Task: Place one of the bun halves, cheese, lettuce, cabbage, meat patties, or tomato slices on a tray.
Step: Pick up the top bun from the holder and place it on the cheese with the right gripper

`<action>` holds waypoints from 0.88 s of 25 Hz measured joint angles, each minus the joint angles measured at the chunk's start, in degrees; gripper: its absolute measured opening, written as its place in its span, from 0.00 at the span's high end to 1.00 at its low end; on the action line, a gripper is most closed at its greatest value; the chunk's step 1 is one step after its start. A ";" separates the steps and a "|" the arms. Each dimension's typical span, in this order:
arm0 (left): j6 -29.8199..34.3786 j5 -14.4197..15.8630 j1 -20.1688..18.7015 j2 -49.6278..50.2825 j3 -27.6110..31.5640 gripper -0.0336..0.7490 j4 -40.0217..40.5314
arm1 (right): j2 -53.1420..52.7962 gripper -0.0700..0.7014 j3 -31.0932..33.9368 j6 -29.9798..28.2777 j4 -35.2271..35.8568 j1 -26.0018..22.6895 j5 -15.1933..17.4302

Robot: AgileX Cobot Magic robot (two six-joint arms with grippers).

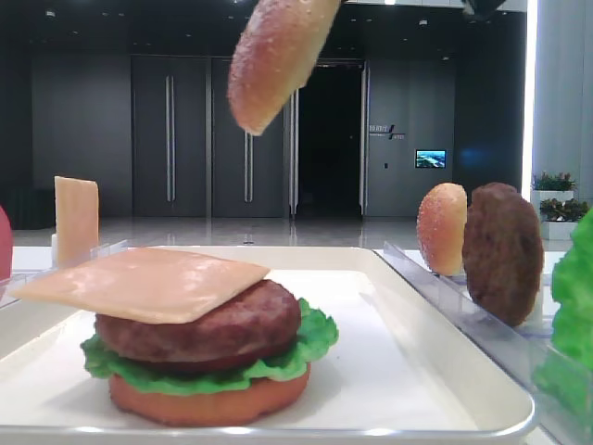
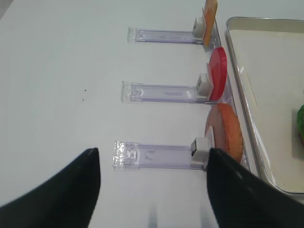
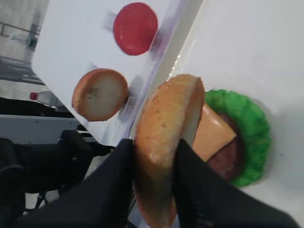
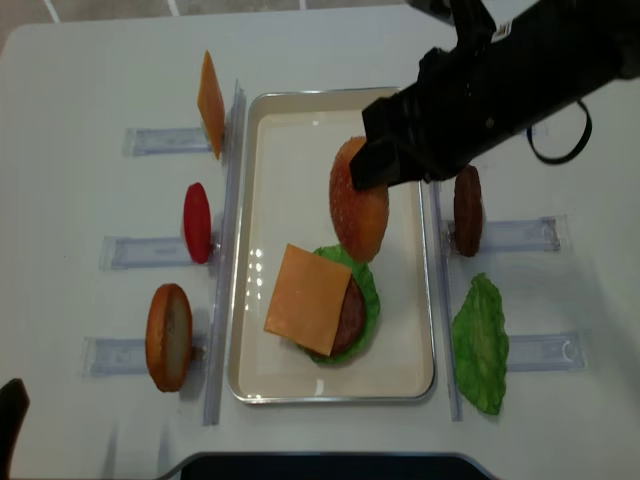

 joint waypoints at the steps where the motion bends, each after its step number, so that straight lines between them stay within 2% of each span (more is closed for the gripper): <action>1: 0.00 0.00 0.00 0.00 0.00 0.27 0.00 | -0.33 0.63 2.38 -2.60 3.53 0.54 -0.71; 7: 0.00 0.00 0.00 0.00 0.00 0.27 0.00 | -0.83 0.63 12.20 -16.92 19.20 4.80 -6.37; 10: 0.00 0.00 0.00 0.00 0.00 0.27 0.00 | -0.54 0.63 15.03 -23.07 26.58 5.28 -8.17; 15: 0.00 0.00 0.00 0.00 0.00 0.27 0.00 | 1.79 0.63 15.47 -28.71 32.91 5.28 -8.44; 22: 0.00 0.00 0.00 0.00 0.00 0.27 0.00 | 7.16 0.63 15.50 -32.01 35.67 5.28 -7.03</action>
